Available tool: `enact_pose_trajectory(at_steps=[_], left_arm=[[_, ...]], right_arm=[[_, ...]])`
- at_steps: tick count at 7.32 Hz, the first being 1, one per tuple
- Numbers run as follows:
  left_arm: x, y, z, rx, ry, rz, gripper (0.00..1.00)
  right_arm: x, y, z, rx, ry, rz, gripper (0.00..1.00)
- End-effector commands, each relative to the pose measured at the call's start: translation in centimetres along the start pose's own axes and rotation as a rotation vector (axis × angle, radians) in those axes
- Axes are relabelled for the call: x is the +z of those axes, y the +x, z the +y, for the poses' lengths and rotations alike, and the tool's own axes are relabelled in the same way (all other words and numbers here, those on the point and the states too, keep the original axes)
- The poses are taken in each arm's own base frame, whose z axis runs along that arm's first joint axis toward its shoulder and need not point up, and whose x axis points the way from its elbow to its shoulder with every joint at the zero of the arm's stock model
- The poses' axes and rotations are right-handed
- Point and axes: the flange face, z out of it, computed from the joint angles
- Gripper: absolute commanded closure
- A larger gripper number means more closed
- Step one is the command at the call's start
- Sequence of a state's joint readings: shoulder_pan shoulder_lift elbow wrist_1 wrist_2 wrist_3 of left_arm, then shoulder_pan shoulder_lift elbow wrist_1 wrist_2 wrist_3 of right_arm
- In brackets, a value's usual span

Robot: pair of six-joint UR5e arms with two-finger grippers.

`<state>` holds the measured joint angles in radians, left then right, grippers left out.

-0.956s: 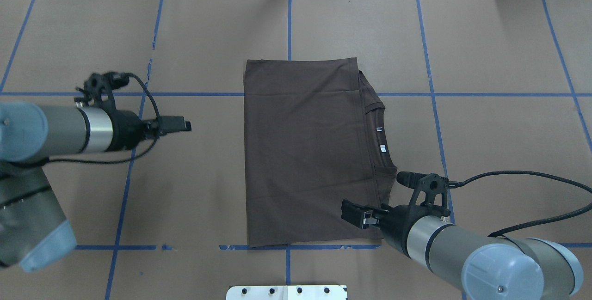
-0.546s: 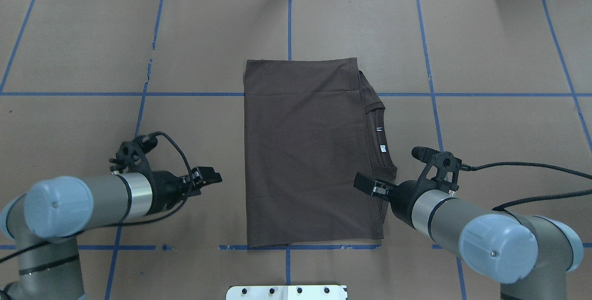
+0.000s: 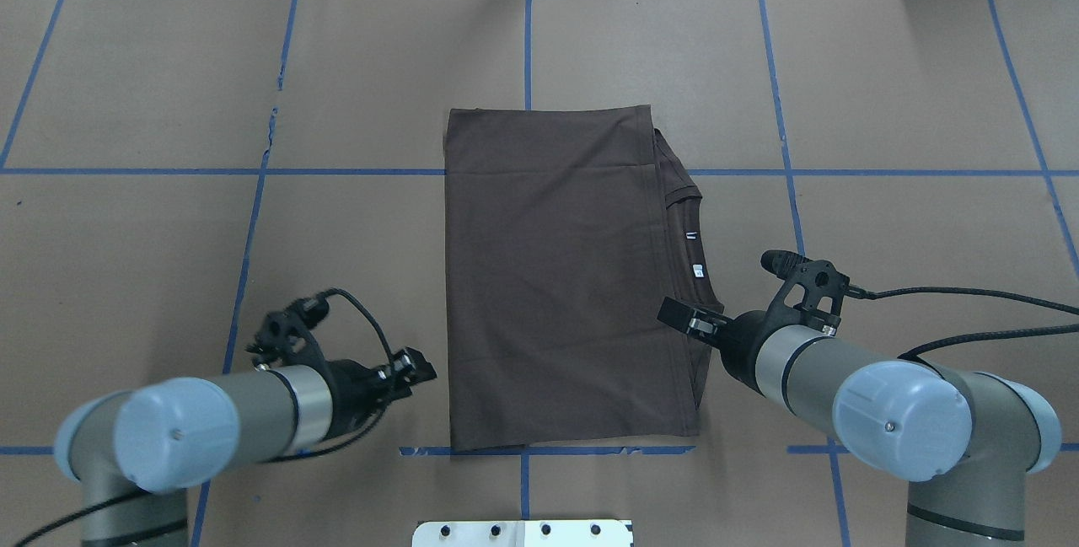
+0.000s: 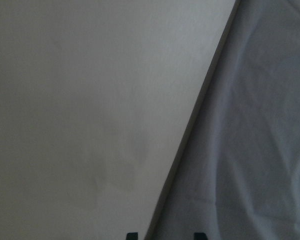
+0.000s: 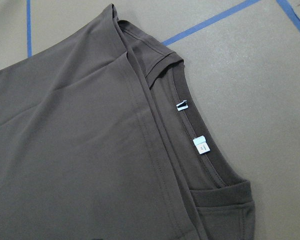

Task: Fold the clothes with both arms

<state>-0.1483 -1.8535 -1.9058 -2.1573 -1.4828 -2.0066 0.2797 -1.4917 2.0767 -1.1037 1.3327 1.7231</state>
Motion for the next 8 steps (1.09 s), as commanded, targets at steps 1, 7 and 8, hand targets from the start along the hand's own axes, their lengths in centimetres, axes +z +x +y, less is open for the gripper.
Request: enact_pose_trajectory(at_steps=[1, 7, 8], left_arm=[[1.2, -0.6, 1.4, 0.005, -0.009, -0.028, 0.50], [2.2, -0.7, 2.9, 0.014, -0.025, -0.037, 0.50], [2.4, -0.4, 3.1, 0.013, -0.026, -0.036, 0.50]], right_arm=[[0.0, 0.0, -0.1, 0.003, 0.001, -0.003, 0.06], [-0.2, -0.5, -0.2, 0.010, 0.002, -0.015, 0.05], [-0.2, -0.5, -0.2, 0.010, 0.002, -0.017, 0.05]])
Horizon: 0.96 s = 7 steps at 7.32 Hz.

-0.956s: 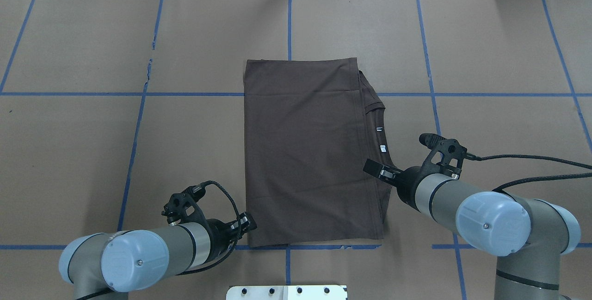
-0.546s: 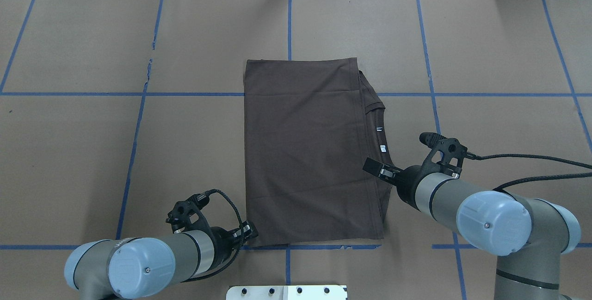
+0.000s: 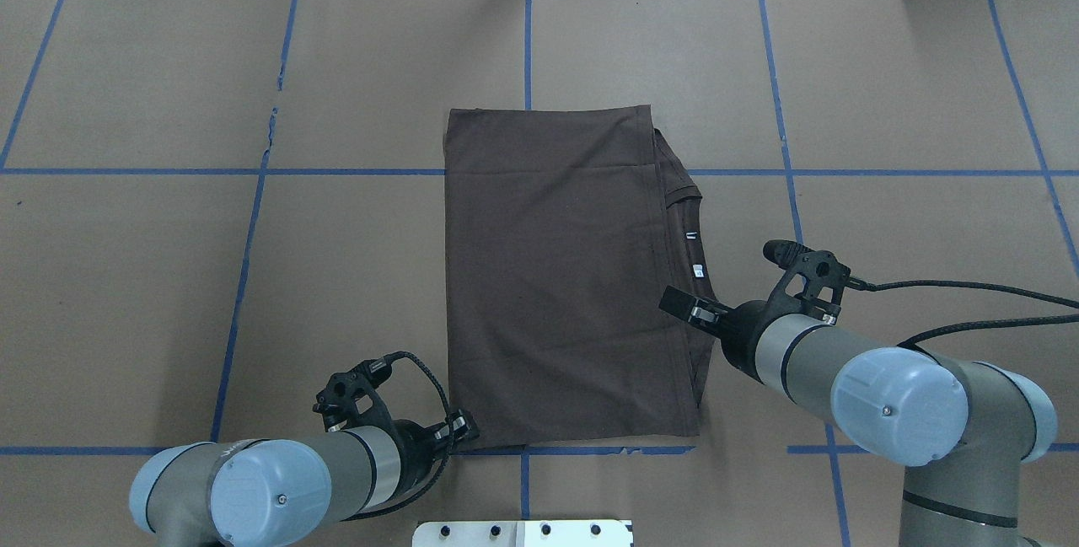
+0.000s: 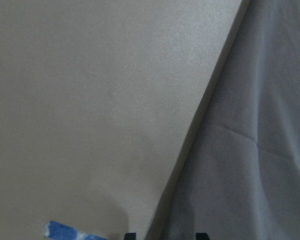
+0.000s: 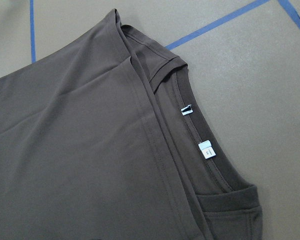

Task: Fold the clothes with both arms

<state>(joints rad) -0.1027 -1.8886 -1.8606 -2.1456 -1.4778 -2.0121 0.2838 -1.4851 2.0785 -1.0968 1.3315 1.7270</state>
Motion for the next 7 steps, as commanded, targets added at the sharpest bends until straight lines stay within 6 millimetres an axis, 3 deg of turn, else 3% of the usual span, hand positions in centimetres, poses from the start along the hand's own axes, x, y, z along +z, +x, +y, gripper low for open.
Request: enact_pose_trajectory(at_steps=[1, 2, 3, 4, 5, 7], left_arm=[[0.28, 0.27, 0.25, 0.000, -0.002, 0.001, 0.50], [0.35, 0.22, 0.23, 0.000, -0.001, 0.000, 0.54], [0.36, 0.14, 0.19, -0.004, 0.000, -0.001, 0.69], [0.35, 0.14, 0.29, -0.007, -0.003, 0.001, 0.94], [0.27, 0.22, 0.52, -0.005, -0.007, 0.004, 1.00], [-0.06, 0.45, 0.58, -0.004, -0.009, 0.011, 1.00]], right_arm=[[-0.02, -0.09, 0.01, 0.001, 0.000, -0.002, 0.05], [-0.02, -0.09, 0.01, 0.001, 0.000, -0.002, 0.05], [-0.02, -0.09, 0.01, 0.001, 0.000, -0.002, 0.05], [0.05, -0.04, 0.02, 0.000, 0.000, 0.000, 0.05], [0.13, 0.02, 0.12, -0.001, -0.002, 0.003, 0.05], [0.33, 0.05, 0.18, 0.009, -0.002, 0.012, 0.09]])
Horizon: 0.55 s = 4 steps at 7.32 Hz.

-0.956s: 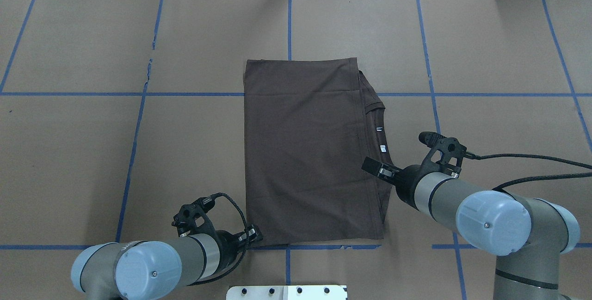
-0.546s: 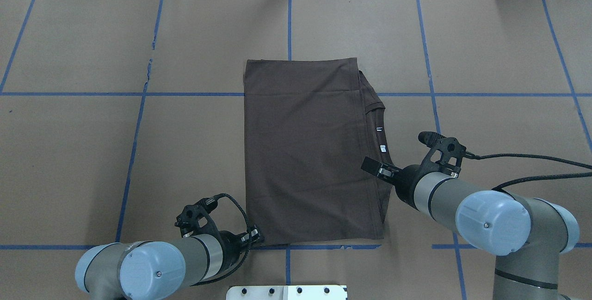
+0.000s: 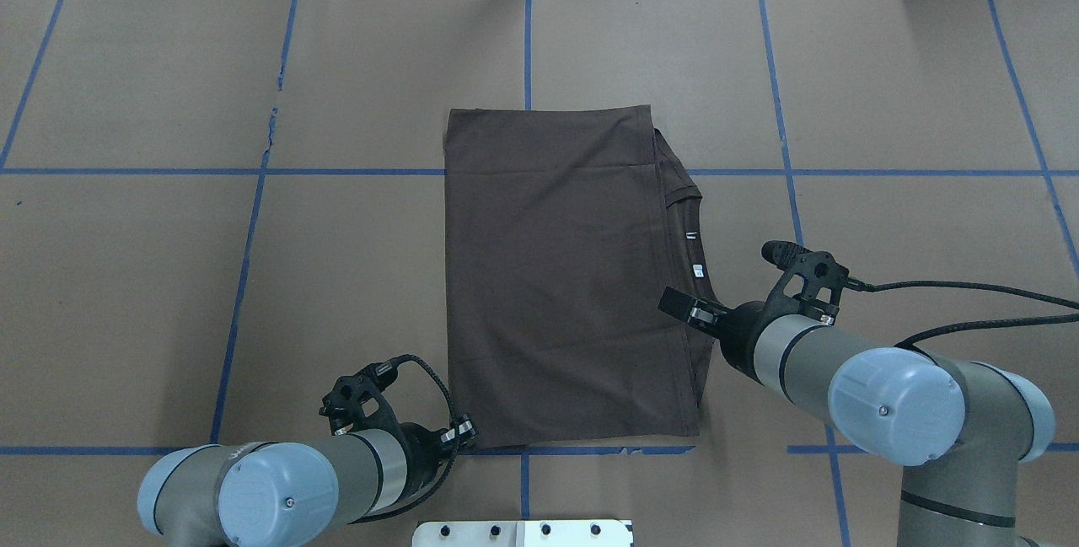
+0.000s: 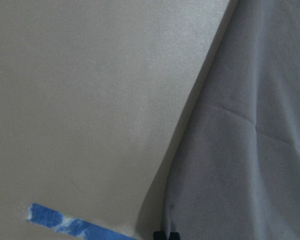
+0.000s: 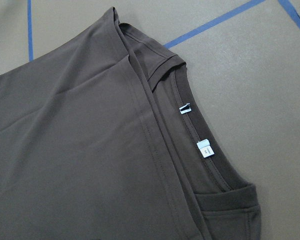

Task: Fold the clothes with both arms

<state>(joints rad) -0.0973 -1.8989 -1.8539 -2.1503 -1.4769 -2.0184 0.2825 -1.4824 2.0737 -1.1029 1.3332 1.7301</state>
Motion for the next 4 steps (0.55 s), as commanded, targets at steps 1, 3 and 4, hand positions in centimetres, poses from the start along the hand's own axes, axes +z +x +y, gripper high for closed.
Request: enact_pose_trajectory(at_steps=[1, 3, 4], left_arm=[[-0.4, 0.3, 0.0, 0.002, 0.006, 0.014, 1.00], [-0.6, 0.4, 0.1, 0.002, 0.006, 0.018, 1.00], [-0.6, 0.7, 0.1, 0.001, 0.005, 0.022, 1.00]], right_arm=[[0.0, -0.6, 0.2, 0.054, -0.008, 0.000, 0.21], [0.3, -1.9, 1.0, 0.142, -0.018, 0.078, 0.31], [0.8, -2.2, 2.3, 0.154, -0.015, 0.143, 0.28]])
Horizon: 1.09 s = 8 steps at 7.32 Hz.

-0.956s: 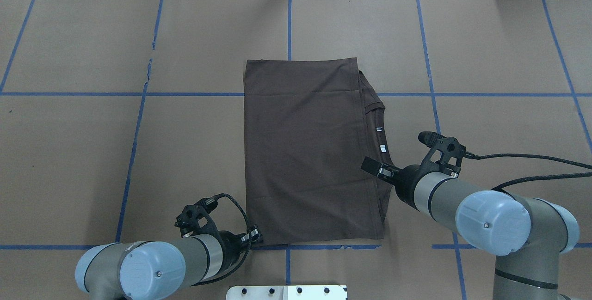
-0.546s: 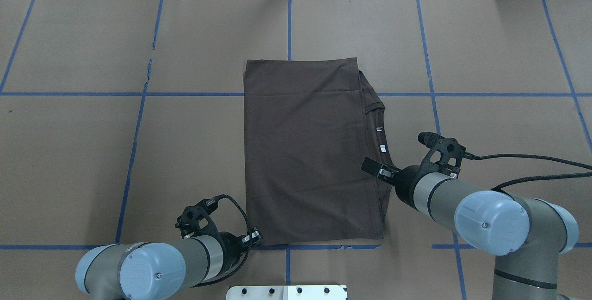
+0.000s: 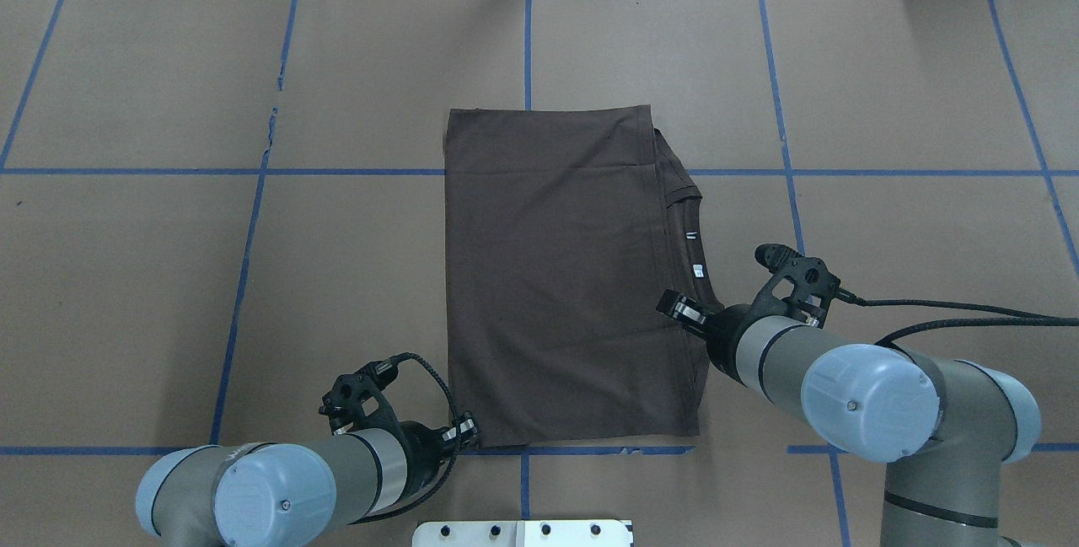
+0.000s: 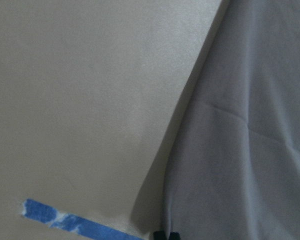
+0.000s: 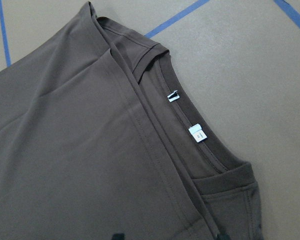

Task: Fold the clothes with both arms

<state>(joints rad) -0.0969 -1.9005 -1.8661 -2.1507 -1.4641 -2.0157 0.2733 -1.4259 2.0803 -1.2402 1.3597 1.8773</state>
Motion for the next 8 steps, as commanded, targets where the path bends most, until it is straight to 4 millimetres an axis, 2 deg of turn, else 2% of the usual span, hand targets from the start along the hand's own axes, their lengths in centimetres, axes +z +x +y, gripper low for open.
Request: enact_pose_trajectory(at_steps=[1, 2, 4, 6, 8], left_arm=[[-0.2, 0.3, 0.1, -0.003, -0.001, 0.007, 1.00], [-0.2, 0.4, 0.1, -0.001, -0.001, 0.007, 1.00], [-0.3, 0.8, 0.3, -0.001, -0.005, 0.015, 1.00], [-0.3, 0.8, 0.3, -0.001, -0.005, 0.015, 1.00], [-0.4, 0.8, 0.3, 0.001, -0.006, 0.017, 1.00]], right_arm=[[0.9, -0.1, 2.8, 0.005, 0.013, 0.111, 0.24], [1.3, 0.5, 4.5, -0.016, 0.018, 0.118, 0.23], [2.0, 1.8, 7.6, -0.079, 0.018, 0.209, 0.32], [2.5, 2.6, 9.3, -0.092, 0.026, 0.217, 0.37], [2.9, 2.9, 10.1, -0.093, 0.037, 0.217, 0.43]])
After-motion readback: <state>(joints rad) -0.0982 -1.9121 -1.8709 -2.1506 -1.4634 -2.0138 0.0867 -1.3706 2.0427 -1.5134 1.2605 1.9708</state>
